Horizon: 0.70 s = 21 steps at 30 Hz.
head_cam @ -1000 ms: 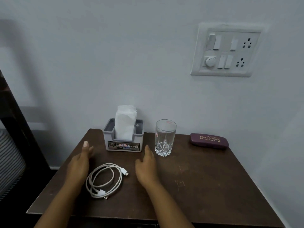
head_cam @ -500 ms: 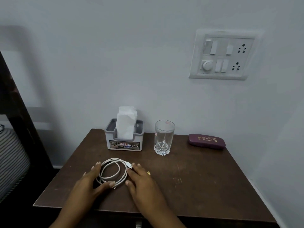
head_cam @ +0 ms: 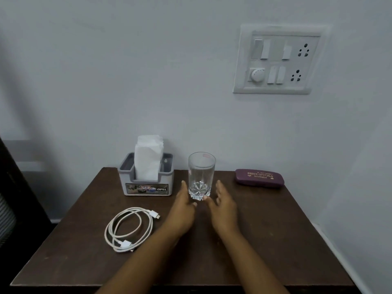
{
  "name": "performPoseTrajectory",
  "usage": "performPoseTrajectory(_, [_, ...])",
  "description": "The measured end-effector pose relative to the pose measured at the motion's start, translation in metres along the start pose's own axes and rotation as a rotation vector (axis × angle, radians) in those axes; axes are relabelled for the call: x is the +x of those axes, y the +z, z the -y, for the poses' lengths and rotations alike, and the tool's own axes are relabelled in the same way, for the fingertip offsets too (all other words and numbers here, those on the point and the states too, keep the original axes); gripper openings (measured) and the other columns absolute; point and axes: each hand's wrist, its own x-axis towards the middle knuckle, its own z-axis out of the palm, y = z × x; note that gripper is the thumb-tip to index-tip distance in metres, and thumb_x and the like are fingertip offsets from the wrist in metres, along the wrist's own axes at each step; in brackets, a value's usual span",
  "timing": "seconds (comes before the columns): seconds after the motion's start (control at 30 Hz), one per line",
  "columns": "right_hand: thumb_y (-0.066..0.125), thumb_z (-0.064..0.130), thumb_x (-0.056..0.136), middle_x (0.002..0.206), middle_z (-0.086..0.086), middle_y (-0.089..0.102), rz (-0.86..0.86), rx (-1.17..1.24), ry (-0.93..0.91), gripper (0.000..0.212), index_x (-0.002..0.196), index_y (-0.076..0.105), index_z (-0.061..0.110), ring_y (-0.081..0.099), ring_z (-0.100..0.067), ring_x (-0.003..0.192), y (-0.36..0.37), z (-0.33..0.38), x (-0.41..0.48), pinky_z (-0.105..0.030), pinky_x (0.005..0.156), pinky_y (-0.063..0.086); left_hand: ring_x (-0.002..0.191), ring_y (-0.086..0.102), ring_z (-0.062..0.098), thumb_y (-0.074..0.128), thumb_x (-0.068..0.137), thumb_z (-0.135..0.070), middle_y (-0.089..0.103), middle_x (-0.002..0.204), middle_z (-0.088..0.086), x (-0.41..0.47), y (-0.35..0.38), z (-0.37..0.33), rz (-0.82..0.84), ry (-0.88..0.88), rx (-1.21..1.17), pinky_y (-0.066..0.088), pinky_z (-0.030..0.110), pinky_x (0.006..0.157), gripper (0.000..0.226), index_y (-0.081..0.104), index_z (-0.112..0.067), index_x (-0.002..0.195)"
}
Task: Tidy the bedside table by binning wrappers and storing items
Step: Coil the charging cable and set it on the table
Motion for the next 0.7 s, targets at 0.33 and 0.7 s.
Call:
performPoseTrajectory(0.33, [0.058, -0.002, 0.087, 0.113, -0.007, 0.068, -0.002, 0.034, -0.07, 0.04, 0.125, 0.057, 0.007, 0.06, -0.009, 0.096, -0.006, -0.006, 0.032, -0.028, 0.094, 0.049, 0.142, 0.025, 0.017, 0.045, 0.072, -0.013, 0.028, 0.153, 0.002, 0.039, 0.028, 0.012, -0.001, 0.03, 0.077, 0.024, 0.045, 0.116, 0.079, 0.022, -0.029, 0.146])
performPoseTrajectory(0.7, [0.054, 0.016, 0.093, 0.145, -0.017, 0.036, -0.441, -0.25, 0.052, 0.05, 0.139, 0.039, 0.006, 0.035, -0.031, 0.134, -0.129, -0.046, 0.067, -0.04, 0.112, 0.027, 0.142, 0.021, 0.015, 0.037, 0.099, -0.007, 0.023, 0.154, 0.002, 0.008, 0.096, -0.056, -0.073, 0.039, 0.014, 0.015, 0.024, 0.114, 0.051, 0.023, -0.013, 0.147])
